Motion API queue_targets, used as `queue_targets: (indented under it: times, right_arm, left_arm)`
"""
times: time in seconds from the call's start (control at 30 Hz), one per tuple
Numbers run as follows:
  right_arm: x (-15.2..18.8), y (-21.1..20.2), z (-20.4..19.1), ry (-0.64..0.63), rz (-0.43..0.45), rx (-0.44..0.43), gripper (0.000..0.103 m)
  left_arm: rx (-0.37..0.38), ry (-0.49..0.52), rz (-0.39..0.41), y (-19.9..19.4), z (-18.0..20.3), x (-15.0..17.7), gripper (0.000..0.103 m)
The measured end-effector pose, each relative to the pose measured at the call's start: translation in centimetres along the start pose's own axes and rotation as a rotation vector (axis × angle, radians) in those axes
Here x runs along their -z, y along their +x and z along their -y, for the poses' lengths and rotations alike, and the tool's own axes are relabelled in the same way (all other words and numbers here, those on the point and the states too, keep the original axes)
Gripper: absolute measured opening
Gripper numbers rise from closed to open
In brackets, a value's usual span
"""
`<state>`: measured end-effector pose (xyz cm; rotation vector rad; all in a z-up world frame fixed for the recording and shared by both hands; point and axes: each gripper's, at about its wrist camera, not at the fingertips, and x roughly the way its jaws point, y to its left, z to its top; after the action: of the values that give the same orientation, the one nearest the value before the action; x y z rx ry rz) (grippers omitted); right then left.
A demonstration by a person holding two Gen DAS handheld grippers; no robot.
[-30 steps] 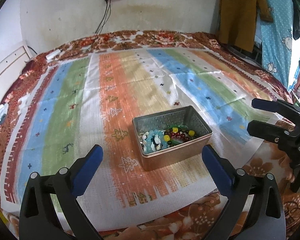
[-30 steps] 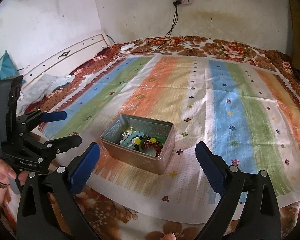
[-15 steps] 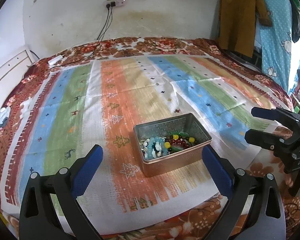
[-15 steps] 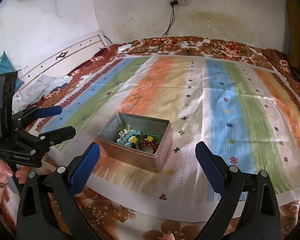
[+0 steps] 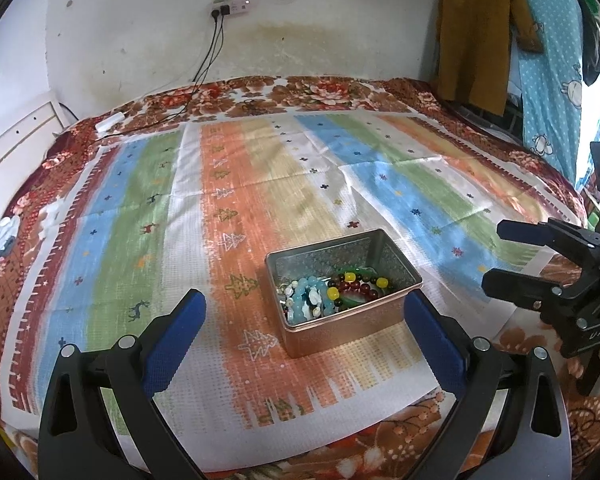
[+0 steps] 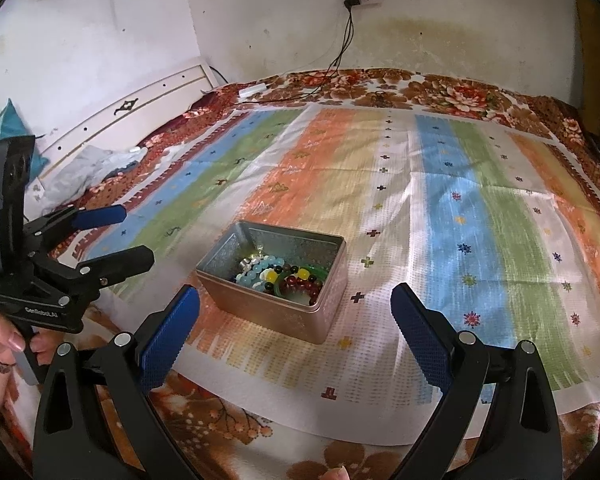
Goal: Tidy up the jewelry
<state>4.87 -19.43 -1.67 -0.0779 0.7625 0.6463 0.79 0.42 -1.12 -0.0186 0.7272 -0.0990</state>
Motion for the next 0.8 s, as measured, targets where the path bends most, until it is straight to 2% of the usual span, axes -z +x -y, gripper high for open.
queue_targets:
  times: [0.47, 0.7, 0.8]
  right_arm:
    - [0.1, 0.2, 0.0, 0.006, 0.003, 0.002, 0.097]
    - [-0.1, -1.3, 0.2, 0.007, 0.083, 0.035, 0.097]
    - [-0.1, -1.4, 0.4, 0.017, 0.084, 0.041, 0.097]
  left_arm:
    - [-0.054, 0.027, 0.030, -0.2, 0.2, 0.2, 0.097]
    - [-0.065, 0.044, 0.034, -0.2, 0.6, 0.4, 0.097]
    - [-0.064, 0.048, 0.030, -0.2, 0.6, 0.4, 0.097]
